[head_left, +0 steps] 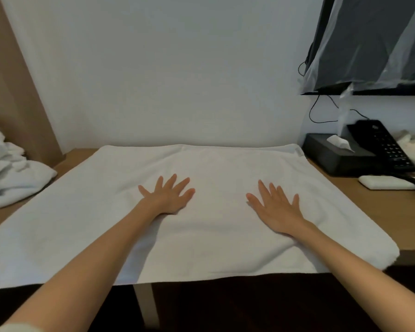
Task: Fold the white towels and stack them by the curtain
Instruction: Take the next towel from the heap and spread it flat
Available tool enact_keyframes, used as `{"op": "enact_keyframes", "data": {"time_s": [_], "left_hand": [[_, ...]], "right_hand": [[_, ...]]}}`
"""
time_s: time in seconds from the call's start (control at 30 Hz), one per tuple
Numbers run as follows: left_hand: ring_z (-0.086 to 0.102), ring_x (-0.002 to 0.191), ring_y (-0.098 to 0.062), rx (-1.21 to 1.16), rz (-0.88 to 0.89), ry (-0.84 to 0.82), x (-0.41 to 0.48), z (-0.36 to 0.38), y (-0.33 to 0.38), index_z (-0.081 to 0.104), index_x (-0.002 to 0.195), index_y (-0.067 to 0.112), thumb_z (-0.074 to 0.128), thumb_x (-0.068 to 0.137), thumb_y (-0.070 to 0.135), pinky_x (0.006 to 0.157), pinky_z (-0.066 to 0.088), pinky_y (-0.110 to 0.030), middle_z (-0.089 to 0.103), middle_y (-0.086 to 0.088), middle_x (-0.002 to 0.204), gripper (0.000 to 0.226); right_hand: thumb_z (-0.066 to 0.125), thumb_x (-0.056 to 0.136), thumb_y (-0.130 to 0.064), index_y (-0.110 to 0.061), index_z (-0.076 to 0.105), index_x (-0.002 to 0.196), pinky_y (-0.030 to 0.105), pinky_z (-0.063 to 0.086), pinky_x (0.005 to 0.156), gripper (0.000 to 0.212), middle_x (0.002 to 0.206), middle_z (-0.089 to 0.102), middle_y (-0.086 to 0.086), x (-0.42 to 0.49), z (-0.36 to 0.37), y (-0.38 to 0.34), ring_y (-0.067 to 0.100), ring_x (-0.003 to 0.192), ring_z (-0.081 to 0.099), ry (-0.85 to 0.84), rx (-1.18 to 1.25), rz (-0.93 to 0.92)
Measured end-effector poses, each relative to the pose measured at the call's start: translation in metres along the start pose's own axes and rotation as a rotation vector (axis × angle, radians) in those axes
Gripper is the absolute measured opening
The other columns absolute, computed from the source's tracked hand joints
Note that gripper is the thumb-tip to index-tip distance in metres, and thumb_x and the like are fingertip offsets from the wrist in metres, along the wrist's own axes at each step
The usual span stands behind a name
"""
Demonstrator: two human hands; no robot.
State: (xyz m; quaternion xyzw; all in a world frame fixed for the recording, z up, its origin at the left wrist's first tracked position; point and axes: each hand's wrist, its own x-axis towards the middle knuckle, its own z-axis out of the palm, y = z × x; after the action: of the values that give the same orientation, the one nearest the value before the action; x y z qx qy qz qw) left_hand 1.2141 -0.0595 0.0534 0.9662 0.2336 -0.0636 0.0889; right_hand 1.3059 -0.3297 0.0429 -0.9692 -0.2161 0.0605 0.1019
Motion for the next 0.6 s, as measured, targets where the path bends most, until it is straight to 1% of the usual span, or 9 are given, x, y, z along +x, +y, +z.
{"op": "enact_keyframes", "data": {"time_s": [0.13,0.23,0.27,0.33,0.37,0.43,0.47,0.53,0.6], "left_hand": [[-0.013,0.147,-0.021,0.001,0.006,0.009,-0.006,0.0,0.002,-0.003,0.144,0.055,0.009,0.089,0.072,0.105,-0.011,-0.068,-0.013,0.017,0.158,0.059],[-0.01,0.147,-0.022,-0.013,0.019,0.029,-0.011,-0.001,0.002,0.001,0.147,0.049,0.011,0.095,0.063,0.108,-0.009,-0.065,-0.01,0.013,0.159,0.055],[-0.008,0.147,-0.023,-0.021,0.035,0.03,-0.012,-0.003,0.002,0.003,0.149,0.045,0.012,0.097,0.06,0.109,-0.008,-0.064,-0.008,0.011,0.16,0.055],[0.0,0.147,-0.023,-0.016,0.09,0.076,-0.013,-0.01,0.004,0.01,0.152,0.033,0.017,0.101,0.05,0.113,-0.002,-0.059,0.001,0.005,0.161,0.054],[0.002,0.147,-0.022,-0.005,0.118,0.127,-0.012,-0.012,0.005,0.012,0.152,0.028,0.02,0.102,0.045,0.115,0.001,-0.056,0.005,0.003,0.16,0.054],[0.0,0.148,-0.021,0.014,0.144,0.215,-0.005,-0.019,0.008,0.01,0.153,0.023,0.024,0.102,0.041,0.117,0.001,-0.049,0.003,0.002,0.161,0.055],[-0.003,0.148,-0.02,0.017,0.146,0.228,0.001,-0.024,0.008,0.008,0.153,0.022,0.023,0.103,0.039,0.117,0.0,-0.047,0.0,0.002,0.161,0.055],[-0.008,0.147,-0.021,0.025,0.138,0.213,0.016,-0.036,0.005,0.005,0.153,0.02,0.019,0.104,0.038,0.117,-0.002,-0.046,-0.006,-0.001,0.161,0.054],[-0.009,0.147,-0.023,0.031,0.111,0.194,0.034,-0.048,-0.002,0.003,0.153,0.018,0.017,0.104,0.037,0.118,-0.002,-0.047,-0.008,-0.003,0.16,0.054]], "right_hand": [[0.003,0.09,-0.069,-0.037,-0.006,0.151,0.055,-0.011,0.114,0.069,0.16,-0.012,-0.006,-0.004,-0.004,0.008,0.019,0.147,-0.011,-0.023,-0.04,-0.007],[0.006,0.093,-0.065,-0.036,-0.003,0.151,0.059,-0.007,0.112,0.065,0.16,-0.009,-0.006,-0.005,-0.007,0.004,0.023,0.147,-0.007,-0.059,-0.087,0.034],[0.008,0.095,-0.062,-0.033,0.002,0.152,0.061,-0.002,0.112,0.063,0.161,-0.003,-0.004,-0.004,-0.011,-0.001,0.025,0.147,0.0,-0.058,-0.099,0.046],[0.019,0.099,-0.05,-0.026,0.018,0.149,0.059,0.008,0.113,0.055,0.158,0.019,0.0,0.003,-0.021,-0.016,0.026,0.144,0.018,-0.005,-0.06,0.018],[0.023,0.101,-0.045,-0.025,0.021,0.149,0.057,0.009,0.114,0.052,0.156,0.023,-0.001,0.008,-0.025,-0.026,0.024,0.143,0.021,0.028,-0.02,-0.022],[0.027,0.102,-0.037,-0.023,0.019,0.151,0.052,0.005,0.115,0.051,0.158,0.019,-0.003,0.021,-0.031,-0.05,0.02,0.145,0.015,0.073,0.001,-0.13],[0.027,0.103,-0.035,-0.022,0.018,0.152,0.051,0.004,0.116,0.051,0.159,0.015,-0.003,0.03,-0.033,-0.062,0.019,0.146,0.011,0.079,-0.006,-0.177],[0.026,0.104,-0.032,-0.021,0.015,0.152,0.05,0.001,0.116,0.051,0.16,0.01,-0.002,0.051,-0.031,-0.083,0.02,0.148,0.004,0.065,0.009,-0.222],[0.025,0.104,-0.031,-0.021,0.012,0.153,0.049,-0.002,0.116,0.051,0.161,0.005,-0.002,0.073,-0.028,-0.101,0.021,0.148,-0.001,0.047,0.051,-0.228]]}}
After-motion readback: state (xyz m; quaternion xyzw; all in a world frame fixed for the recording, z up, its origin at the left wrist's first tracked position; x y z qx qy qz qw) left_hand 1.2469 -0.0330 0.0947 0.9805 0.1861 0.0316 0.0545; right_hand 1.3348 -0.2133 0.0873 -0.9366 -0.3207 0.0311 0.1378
